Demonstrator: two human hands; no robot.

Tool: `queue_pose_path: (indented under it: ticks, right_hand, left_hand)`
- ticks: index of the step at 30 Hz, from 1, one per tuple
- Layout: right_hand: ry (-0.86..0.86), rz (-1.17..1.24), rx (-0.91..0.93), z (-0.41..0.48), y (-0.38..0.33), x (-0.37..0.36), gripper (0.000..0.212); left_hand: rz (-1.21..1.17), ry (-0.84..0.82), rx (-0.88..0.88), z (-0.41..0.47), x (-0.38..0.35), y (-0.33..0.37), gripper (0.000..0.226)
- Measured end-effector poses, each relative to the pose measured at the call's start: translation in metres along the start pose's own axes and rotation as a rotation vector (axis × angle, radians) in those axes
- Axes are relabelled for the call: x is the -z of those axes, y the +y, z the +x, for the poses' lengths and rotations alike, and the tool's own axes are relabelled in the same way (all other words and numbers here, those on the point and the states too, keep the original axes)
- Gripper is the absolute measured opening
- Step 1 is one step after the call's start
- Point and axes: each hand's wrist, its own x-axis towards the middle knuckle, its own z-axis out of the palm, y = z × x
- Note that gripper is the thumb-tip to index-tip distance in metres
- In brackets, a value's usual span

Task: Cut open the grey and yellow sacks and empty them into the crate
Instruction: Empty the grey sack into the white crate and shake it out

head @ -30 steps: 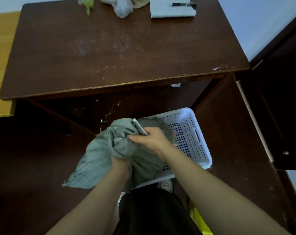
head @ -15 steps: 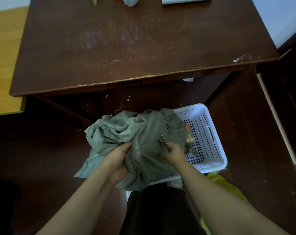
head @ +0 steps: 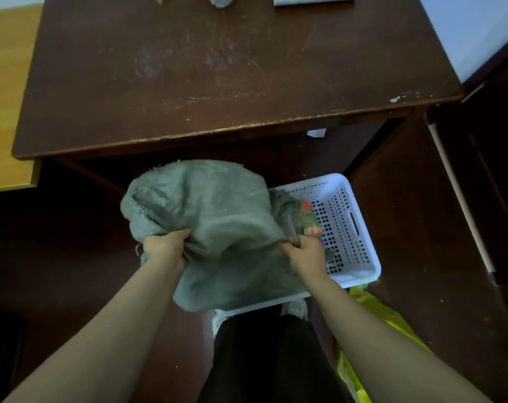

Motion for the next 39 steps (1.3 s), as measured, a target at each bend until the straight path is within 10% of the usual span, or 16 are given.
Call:
queue_pose_path:
  ticks: [5, 7, 10, 14, 17, 22, 26, 39]
  right_hand:
    - [-0.009, -0.095, 0.114, -0.01, -0.017, 0.011, 0.032]
    - [0.018, -0.025, 0.124, -0.015, -0.018, 0.01, 0.037]
    - [0.056, -0.034, 0.058, -0.016, -0.014, 0.017, 0.039]
    - [0.047, -0.061, 0.198, -0.015, -0.031, 0.016, 0.041]
    - [0.067, -0.032, 0.198, -0.018, -0.026, 0.016, 0.041]
    - [0.02, -0.105, 0.123, -0.017, -0.015, 0.025, 0.039]
    - [0.043, -0.068, 0.246, -0.026, -0.029, 0.016, 0.03]
    - [0.105, -0.102, 0.181, -0.005, -0.022, 0.033, 0.041]
  left_hand:
    - [0.07, 0.141, -0.067, 0.021, 0.018, -0.002, 0.079]
    - [0.368, 0.137, -0.342, 0.025, 0.024, -0.009, 0.093]
    - [1.033, -0.053, -0.816, 0.019, 0.024, -0.019, 0.047]
    - [1.636, -0.43, -0.829, 0.011, 0.026, -0.019, 0.084]
    - [1.932, -0.336, -1.061, 0.015, 0.031, -0.016, 0.047]
    - [1.335, -0.171, -1.159, 0.013, 0.025, 0.001, 0.023]
    - [0.816, -0.301, -0.878, 0.002, 0.015, 0.014, 0.022]
    - [0.5, -0.408, -0.666, 0.001, 0.015, 0.014, 0.015]
